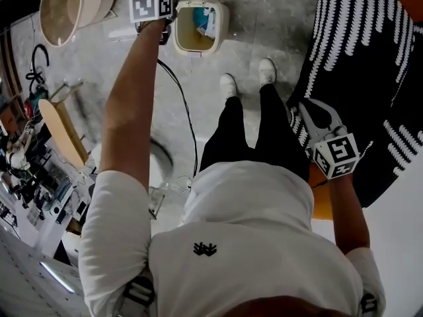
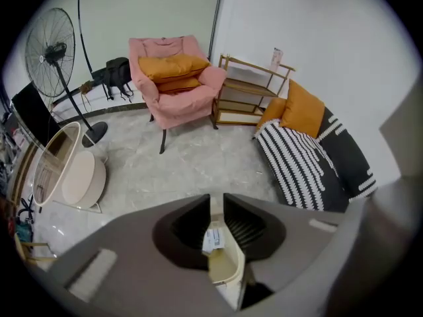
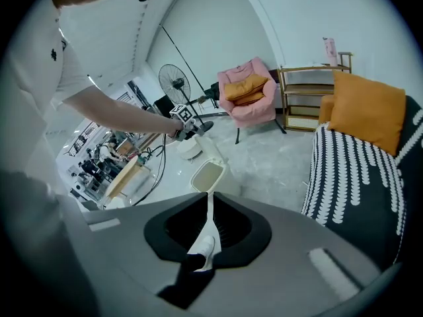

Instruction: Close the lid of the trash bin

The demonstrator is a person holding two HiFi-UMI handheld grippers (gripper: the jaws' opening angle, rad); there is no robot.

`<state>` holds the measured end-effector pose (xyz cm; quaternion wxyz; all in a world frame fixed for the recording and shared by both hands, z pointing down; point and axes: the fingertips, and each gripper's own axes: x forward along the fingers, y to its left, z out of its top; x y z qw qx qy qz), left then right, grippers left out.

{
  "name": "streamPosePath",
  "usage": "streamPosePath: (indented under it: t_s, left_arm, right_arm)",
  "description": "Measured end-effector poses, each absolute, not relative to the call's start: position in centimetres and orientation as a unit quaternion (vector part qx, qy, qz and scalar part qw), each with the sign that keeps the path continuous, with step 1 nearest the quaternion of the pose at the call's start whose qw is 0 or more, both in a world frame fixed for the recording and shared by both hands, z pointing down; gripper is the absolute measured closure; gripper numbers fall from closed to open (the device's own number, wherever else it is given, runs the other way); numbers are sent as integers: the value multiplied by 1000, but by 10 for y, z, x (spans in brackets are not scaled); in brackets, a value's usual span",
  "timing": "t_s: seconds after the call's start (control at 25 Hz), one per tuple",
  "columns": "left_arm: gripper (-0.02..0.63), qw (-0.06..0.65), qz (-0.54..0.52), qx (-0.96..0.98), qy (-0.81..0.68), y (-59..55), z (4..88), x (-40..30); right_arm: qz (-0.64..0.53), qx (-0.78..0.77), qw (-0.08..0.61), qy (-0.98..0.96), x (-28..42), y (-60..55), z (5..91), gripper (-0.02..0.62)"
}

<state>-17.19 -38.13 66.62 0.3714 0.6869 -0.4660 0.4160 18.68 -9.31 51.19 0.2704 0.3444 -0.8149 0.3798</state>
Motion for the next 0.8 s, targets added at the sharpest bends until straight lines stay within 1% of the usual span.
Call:
streamPosePath:
  t_s: [0.28, 0.8]
  left_arm:
    - [483, 369, 417, 689, -463, -363, 665, -173]
    - [483, 403, 420, 678, -449, -295, 687, -182]
  right_arm:
    - [374, 341, 268, -820, 172, -96, 508, 569]
    - [374, 331, 275, -822, 145, -86, 505, 569]
